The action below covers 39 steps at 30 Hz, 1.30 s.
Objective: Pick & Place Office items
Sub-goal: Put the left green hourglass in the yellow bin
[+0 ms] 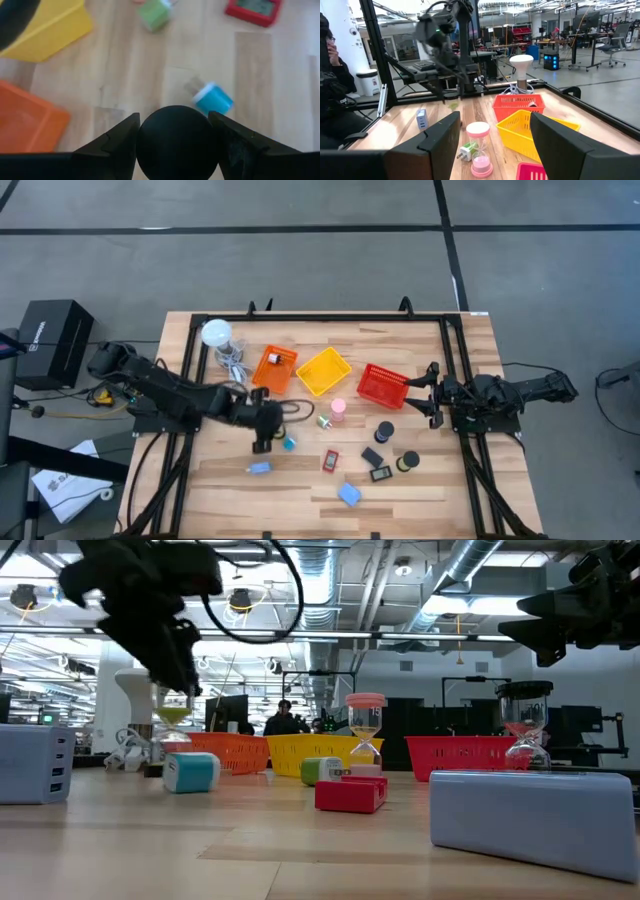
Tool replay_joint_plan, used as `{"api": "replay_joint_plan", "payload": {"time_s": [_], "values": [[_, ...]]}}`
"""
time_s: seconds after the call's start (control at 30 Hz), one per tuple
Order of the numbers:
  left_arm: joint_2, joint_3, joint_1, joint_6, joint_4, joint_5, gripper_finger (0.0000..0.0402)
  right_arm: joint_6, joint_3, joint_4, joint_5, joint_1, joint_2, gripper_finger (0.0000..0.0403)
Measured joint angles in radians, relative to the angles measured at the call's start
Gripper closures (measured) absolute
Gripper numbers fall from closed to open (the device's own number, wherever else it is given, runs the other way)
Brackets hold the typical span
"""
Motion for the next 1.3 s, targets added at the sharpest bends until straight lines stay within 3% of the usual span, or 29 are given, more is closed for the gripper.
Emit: {"api": "replay_joint_plan", "payload": {"time_s": [0.67, 0.8, 1.0, 1.3], "values": [[0.0, 0.072, 0.395, 0.497, 0.312, 0.106, 0.0181, -0.011, 0.0, 0.0, 0.0, 0.0, 0.0, 0.0171], [0.0, 0.072, 0.466, 0.511, 0.364, 0.153, 0.0196, -0.011, 0.0, 0.0, 0.0, 0.0, 0.0, 0.0171], [0.0, 0.072, 0.548, 0.511, 0.368, 0.153, 0.0185, -0.011, 0.0, 0.0, 0.0, 0.0, 0.0, 0.0171], [0.094, 0.063, 0.539, 0.507, 0.409, 0.159, 0.0195, -0.011, 0.0, 0.0, 0.0, 0.0, 0.0, 0.0171]]}}
